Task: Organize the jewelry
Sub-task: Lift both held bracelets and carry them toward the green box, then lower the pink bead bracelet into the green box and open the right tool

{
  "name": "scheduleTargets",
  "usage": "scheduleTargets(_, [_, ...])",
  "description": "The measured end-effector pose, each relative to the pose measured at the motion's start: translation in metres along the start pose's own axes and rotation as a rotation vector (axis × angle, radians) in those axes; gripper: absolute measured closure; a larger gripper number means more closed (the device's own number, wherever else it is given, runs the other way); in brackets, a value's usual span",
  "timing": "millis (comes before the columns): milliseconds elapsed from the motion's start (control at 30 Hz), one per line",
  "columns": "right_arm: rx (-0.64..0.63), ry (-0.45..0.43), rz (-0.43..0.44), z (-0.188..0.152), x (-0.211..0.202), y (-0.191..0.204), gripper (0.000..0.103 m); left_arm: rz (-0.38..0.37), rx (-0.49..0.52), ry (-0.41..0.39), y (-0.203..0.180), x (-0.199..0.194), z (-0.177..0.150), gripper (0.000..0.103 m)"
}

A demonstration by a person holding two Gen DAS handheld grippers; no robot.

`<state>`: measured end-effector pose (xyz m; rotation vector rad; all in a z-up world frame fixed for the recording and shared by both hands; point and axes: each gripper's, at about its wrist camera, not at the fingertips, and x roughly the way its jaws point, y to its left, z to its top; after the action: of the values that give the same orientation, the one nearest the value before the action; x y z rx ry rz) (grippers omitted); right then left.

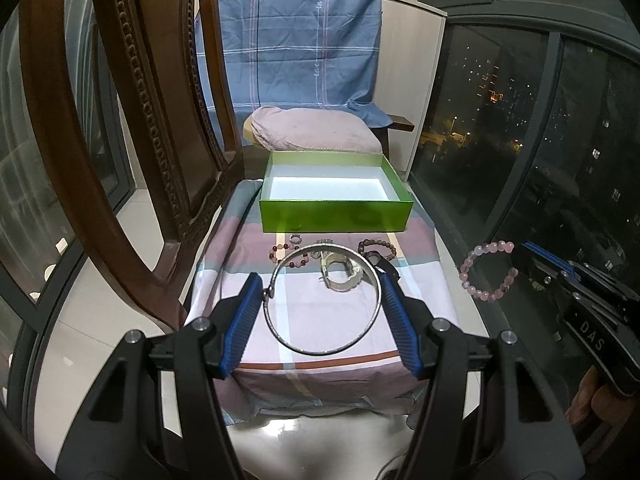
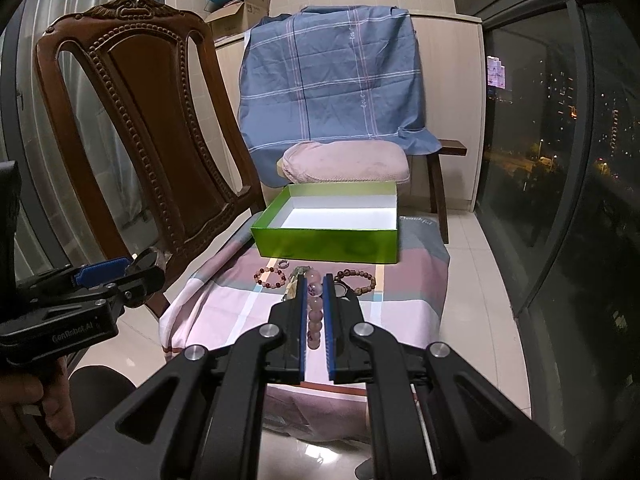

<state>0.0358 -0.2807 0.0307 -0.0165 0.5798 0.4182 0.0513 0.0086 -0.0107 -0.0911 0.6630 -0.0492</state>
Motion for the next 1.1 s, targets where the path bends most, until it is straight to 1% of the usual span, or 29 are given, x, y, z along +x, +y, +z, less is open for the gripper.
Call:
scheduleTargets(400, [0.0,0.033,0.006,-0.004,0.013,0.0,0.095,-0.009,-0.014,0.02,0.004,0.01,-0.003,0.043])
scheduleTargets(567, [-0.003,0.057,0.003,-0.004,0.031,0.001,0.095,-0.008,-0.028,0.04,0.01,0.023,-0.005,0.043])
scheduleTargets(700, [-0.008,0.068,0.001,0.003,0.051,-0.001,0.095,-0.01,-0.037,0.06,0.016,0.038,-0.005,0.043])
scheduleTargets(867, [-0.015,0.044,-0.009,0.033,0.084,-0.012,0.095,-0.012,-0.049,0.084,0.023,0.06,0.0,0.043])
scheduleTargets(1000, [-0.019,0.011,-0.033,0.075,0.128,-0.034,0.095,-0.012,-0.053,0.096,0.03,0.074,0.004,0.043])
scheduleTargets(1100, [-0.004,0.003,-0.047,0.099,0.163,-0.051,0.095,-0.005,-0.059,0.101,0.035,0.081,0.008,0.043])
